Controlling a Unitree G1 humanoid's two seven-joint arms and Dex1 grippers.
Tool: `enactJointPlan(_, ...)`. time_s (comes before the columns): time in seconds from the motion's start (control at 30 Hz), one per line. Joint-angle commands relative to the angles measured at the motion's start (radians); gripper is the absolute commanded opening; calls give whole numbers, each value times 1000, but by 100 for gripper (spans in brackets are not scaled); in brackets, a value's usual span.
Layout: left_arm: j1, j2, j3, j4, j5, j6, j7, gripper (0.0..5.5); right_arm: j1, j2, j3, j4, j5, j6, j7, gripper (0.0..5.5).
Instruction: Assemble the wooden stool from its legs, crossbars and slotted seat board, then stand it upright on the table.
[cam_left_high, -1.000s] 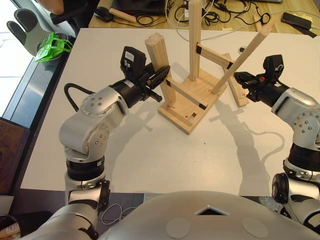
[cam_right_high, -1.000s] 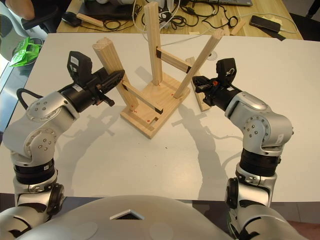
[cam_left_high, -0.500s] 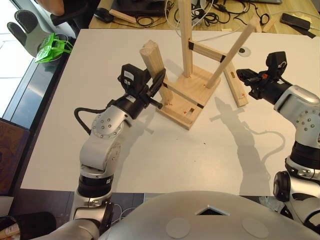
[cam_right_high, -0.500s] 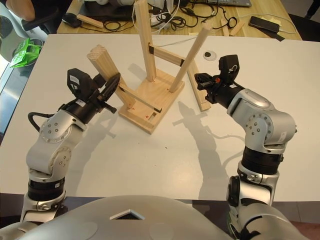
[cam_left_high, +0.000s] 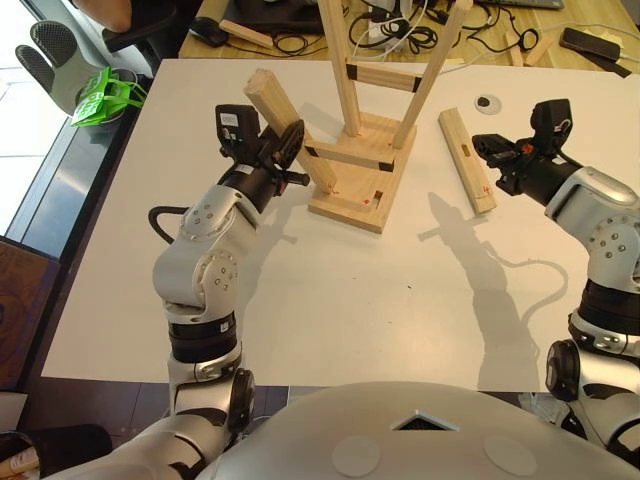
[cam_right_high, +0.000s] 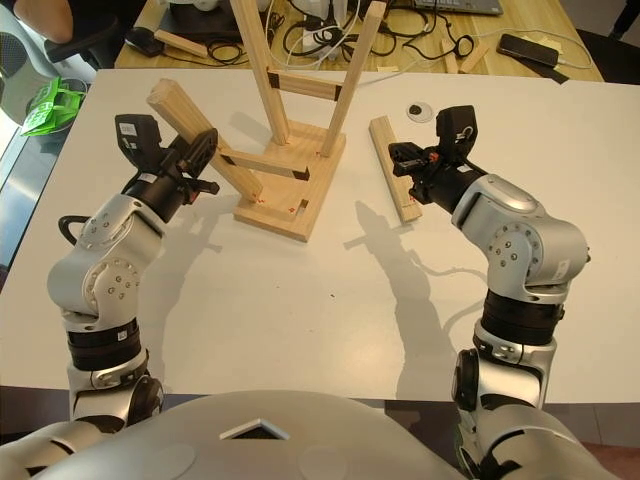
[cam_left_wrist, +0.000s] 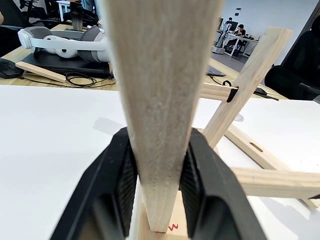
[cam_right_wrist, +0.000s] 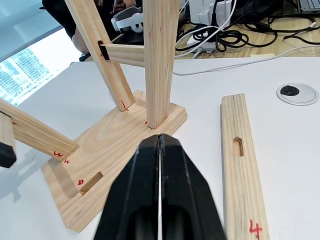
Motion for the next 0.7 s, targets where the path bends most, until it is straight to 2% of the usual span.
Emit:
enactJointPlan(0.03, 25, 55, -56, 40, 50, 56, -18, 103, -12, 4, 1, 5, -1, -8, -7, 0)
enactJointPlan(0.2, 37, 96, -171, 4, 144, 7, -24, 103, -9, 9, 5, 4, -1, -12, -12, 0)
enactJointPlan(0.33, 32, 24, -133, 13, 126, 32, 32, 103, -17, 14, 5, 12, -6, -16, -15, 0)
enactJointPlan(0.53, -20, -103, -175, 5, 135, 98, 131, 103, -40, 37, 9, 37, -28, -42, -46, 0)
enactJointPlan(0.7, -51, -158, -186, 28, 175, 97, 188, 103, -64, 42, -5, 93, -78, -111, -97, 0)
